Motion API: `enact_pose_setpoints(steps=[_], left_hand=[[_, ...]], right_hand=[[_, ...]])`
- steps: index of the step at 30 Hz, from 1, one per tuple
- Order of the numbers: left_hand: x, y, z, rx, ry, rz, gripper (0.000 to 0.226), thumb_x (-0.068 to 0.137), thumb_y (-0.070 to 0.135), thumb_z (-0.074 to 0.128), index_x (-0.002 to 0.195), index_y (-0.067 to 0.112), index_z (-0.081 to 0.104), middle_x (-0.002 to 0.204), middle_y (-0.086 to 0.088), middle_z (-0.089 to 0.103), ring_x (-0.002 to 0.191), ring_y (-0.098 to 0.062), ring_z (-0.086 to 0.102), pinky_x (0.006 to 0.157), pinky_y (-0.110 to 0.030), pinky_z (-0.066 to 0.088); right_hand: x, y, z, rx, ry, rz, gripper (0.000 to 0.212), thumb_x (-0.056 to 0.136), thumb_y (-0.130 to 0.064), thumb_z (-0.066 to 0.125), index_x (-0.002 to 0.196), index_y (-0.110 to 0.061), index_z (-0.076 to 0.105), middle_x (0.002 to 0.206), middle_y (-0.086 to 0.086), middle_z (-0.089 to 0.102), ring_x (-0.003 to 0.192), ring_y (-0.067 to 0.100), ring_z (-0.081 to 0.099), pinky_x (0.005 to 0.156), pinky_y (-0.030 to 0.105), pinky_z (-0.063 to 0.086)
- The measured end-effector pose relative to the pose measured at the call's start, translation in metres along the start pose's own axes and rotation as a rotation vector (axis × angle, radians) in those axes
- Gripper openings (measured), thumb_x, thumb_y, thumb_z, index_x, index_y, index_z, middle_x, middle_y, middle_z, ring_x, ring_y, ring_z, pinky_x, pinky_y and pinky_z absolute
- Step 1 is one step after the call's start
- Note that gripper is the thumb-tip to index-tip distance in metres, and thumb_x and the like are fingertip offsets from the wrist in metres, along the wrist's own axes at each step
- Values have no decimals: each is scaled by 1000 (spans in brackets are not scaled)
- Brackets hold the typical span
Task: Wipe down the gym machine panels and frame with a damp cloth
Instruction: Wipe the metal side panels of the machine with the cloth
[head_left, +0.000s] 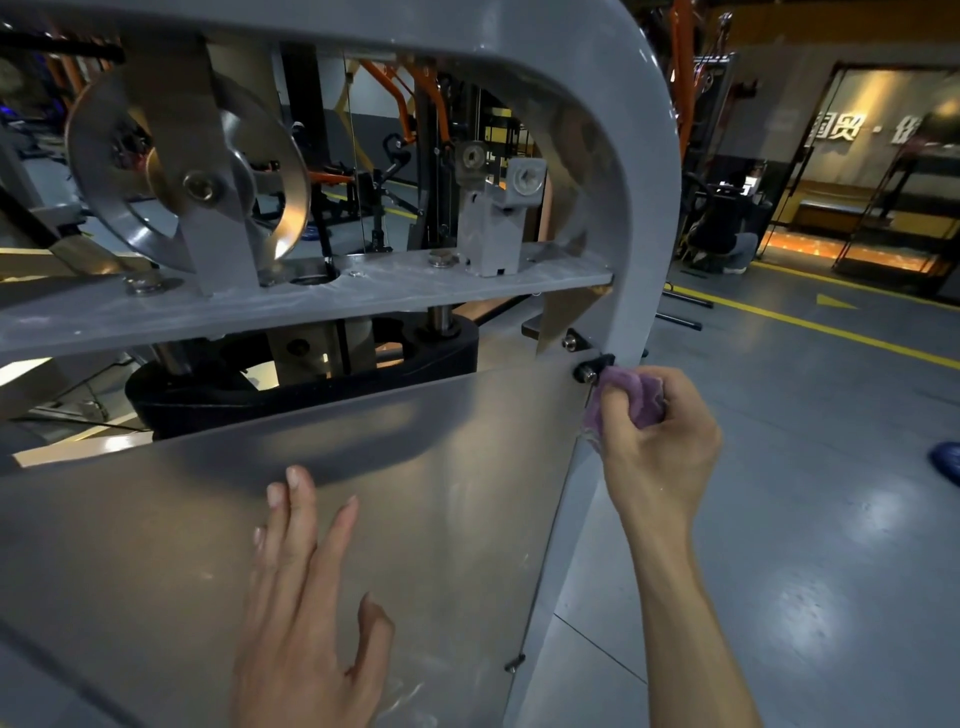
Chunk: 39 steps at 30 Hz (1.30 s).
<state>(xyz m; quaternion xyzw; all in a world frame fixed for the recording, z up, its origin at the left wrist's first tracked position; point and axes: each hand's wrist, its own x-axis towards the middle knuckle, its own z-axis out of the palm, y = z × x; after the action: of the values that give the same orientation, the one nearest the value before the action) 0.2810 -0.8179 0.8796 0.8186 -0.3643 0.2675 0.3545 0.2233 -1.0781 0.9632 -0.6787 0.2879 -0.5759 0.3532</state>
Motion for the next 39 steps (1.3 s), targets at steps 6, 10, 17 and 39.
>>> enact_pose_setpoints(steps=[6,10,17,39], left_hand=[[0,1,1,12,4,0,72,80,27,46,148,4,46,173,-12,11,160,-30,7,129,-36,7],[-1,5,4,44,12,-7,73,79,28,46,149,6,46,173,-15,11,160,-32,7,127,-41,10],[-2,6,6,103,5,-12,73,79,27,46,147,3,51,173,-16,9,160,-34,6,124,-47,12],[-1,7,5,64,11,-12,73,79,28,46,147,2,49,173,-16,11,160,-33,7,126,-40,10]], right_hand=[[-8,7,-3,81,35,40,13,89,-13,72,78,-19,67,72,-4,64,66,6,57,62,16,42],[-2,4,3,73,-3,7,14,91,-15,71,79,-18,66,71,-6,65,67,10,58,63,17,43],[3,2,-5,73,52,-55,8,91,-20,74,86,-21,68,77,-3,67,67,5,57,62,14,41],[-4,-5,-14,43,-27,-144,6,91,-11,75,89,-16,73,85,3,67,70,3,64,59,6,41]])
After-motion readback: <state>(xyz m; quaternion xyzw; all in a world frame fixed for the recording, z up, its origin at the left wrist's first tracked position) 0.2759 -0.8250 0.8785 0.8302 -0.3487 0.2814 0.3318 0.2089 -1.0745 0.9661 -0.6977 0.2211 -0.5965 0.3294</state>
